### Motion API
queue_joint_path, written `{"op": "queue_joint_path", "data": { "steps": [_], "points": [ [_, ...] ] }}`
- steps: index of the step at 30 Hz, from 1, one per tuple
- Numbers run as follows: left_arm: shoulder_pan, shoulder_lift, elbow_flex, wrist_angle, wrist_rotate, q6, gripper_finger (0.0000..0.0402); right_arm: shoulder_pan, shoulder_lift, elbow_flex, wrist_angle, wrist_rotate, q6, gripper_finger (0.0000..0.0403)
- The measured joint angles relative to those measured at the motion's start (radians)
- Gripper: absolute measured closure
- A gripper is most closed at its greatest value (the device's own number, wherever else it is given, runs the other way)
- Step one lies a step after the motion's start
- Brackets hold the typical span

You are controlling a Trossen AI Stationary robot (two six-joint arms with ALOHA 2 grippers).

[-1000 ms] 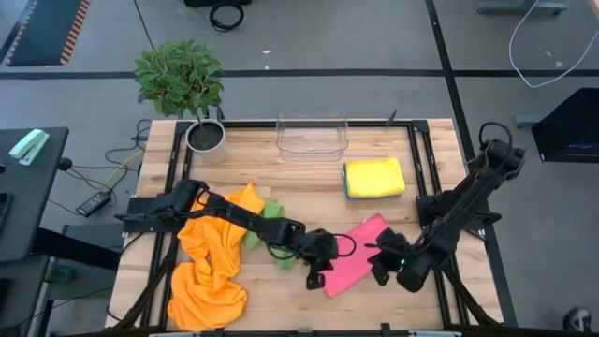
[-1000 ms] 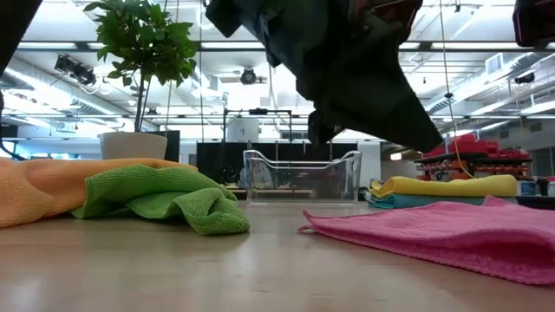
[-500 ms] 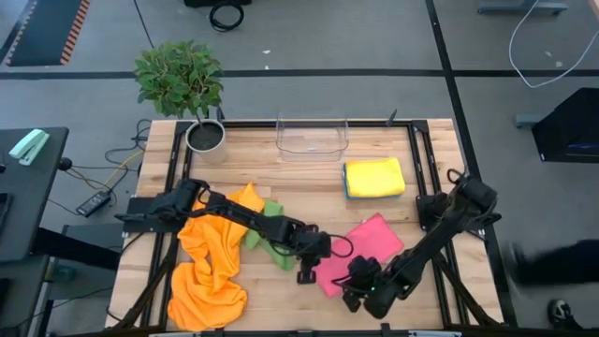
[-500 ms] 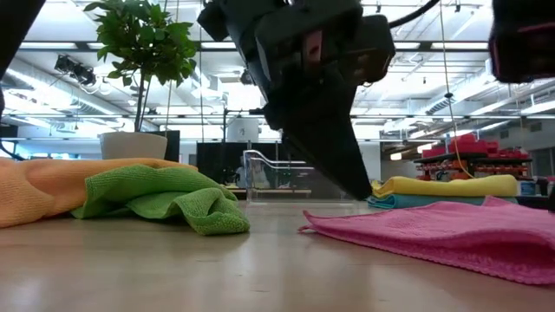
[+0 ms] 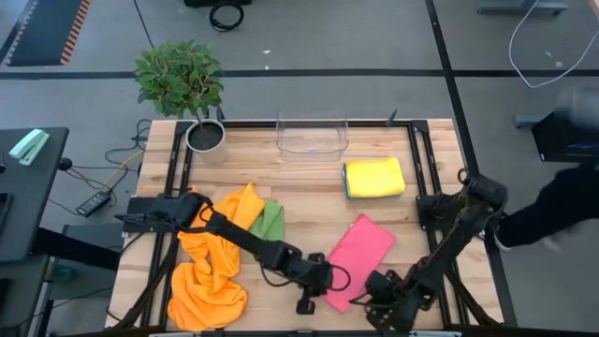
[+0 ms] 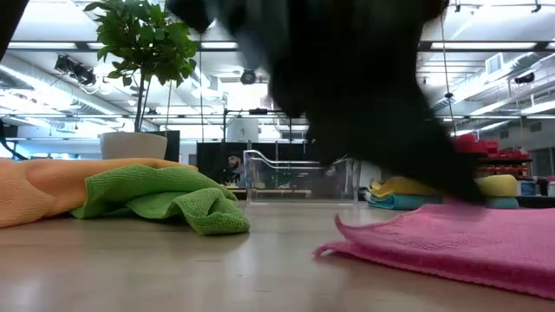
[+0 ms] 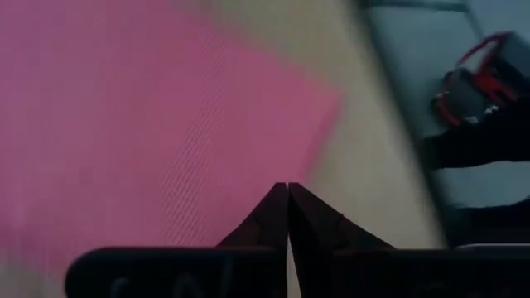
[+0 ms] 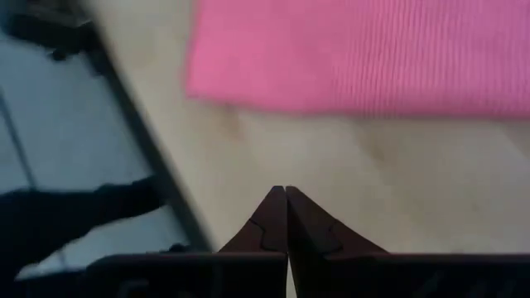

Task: Fold microfiber towels
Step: Fold the pink towel

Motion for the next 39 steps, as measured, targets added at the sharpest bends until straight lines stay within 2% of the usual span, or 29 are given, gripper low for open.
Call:
{"op": "queue_joint_path", "data": {
  "steps": [2, 6, 10, 14, 19, 27, 34, 39],
  "points": [
    [0.001, -0.012, 0.041, -0.006, 0.001, 0.063, 0.0393, 0.02, -0.044, 0.0, -0.013, 0.007, -0.01, 0.0398],
    [0.007, -0.017, 0.142, -0.204, -0.003, 0.254, 0.0393, 0.057, -0.09, 0.016, 0.024, 0.079, -0.062, 0.0391],
    [0.007, -0.025, 0.224, -0.454, -0.006, 0.491, 0.0369, 0.064, -0.014, 0.062, 0.111, 0.15, -0.191, 0.039],
    [0.006, -0.018, 0.222, -0.564, -0.006, 0.62, 0.0339, 0.035, 0.103, 0.174, 0.077, 0.186, -0.344, 0.0389],
    [0.005, -0.001, 0.223, -0.551, -0.007, 0.761, 0.0292, 0.007, 0.181, 0.274, -0.018, 0.199, -0.442, 0.0389],
    [0.004, 0.037, 0.223, -0.586, -0.005, 0.938, 0.0232, 0.008, 0.193, 0.28, -0.024, 0.222, -0.428, 0.0388],
    [0.016, 0.083, 0.225, -0.569, -0.009, 0.991, 0.0237, 0.01, 0.193, 0.28, 0.015, 0.223, -0.463, 0.0382],
    [0.028, 0.089, 0.227, -0.577, -0.003, 0.986, 0.0255, 0.015, 0.193, 0.28, 0.03, 0.222, -0.571, 0.0339]
  ]
}}
